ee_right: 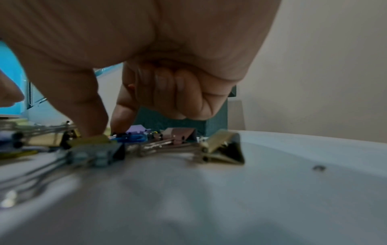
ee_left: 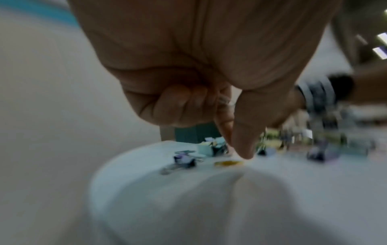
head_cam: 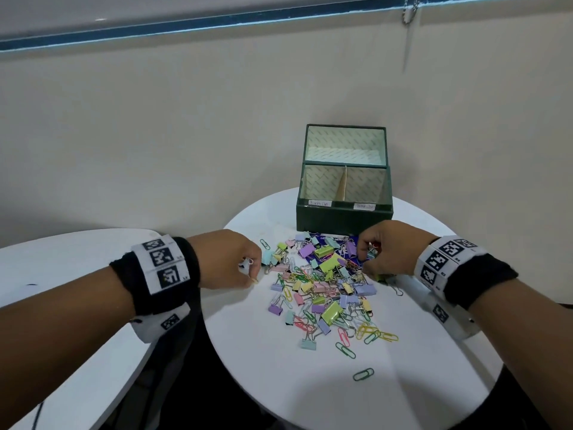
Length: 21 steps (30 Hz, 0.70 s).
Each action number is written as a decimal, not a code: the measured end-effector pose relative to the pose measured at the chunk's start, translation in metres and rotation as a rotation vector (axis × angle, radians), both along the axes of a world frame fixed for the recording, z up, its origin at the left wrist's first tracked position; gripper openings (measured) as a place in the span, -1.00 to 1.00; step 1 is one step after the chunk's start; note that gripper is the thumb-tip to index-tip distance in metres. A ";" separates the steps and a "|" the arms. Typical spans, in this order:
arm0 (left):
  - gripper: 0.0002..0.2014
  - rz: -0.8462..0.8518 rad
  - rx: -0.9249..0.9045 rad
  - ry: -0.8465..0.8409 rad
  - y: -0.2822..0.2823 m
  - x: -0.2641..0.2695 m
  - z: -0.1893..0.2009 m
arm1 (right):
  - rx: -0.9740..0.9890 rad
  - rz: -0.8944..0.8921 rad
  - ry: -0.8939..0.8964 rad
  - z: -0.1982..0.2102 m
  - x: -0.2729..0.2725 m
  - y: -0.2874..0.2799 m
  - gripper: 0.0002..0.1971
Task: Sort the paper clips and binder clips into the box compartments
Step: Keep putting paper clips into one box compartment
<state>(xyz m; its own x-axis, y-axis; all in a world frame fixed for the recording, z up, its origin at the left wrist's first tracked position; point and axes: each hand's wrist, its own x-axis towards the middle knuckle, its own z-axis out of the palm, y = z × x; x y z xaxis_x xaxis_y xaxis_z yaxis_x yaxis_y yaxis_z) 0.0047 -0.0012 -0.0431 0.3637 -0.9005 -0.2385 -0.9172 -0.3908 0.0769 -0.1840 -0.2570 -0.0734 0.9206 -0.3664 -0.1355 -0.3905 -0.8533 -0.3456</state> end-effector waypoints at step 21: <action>-0.89 0.040 -0.297 0.348 -0.113 -0.003 0.037 | 0.005 0.053 -0.001 -0.003 0.001 0.000 -0.87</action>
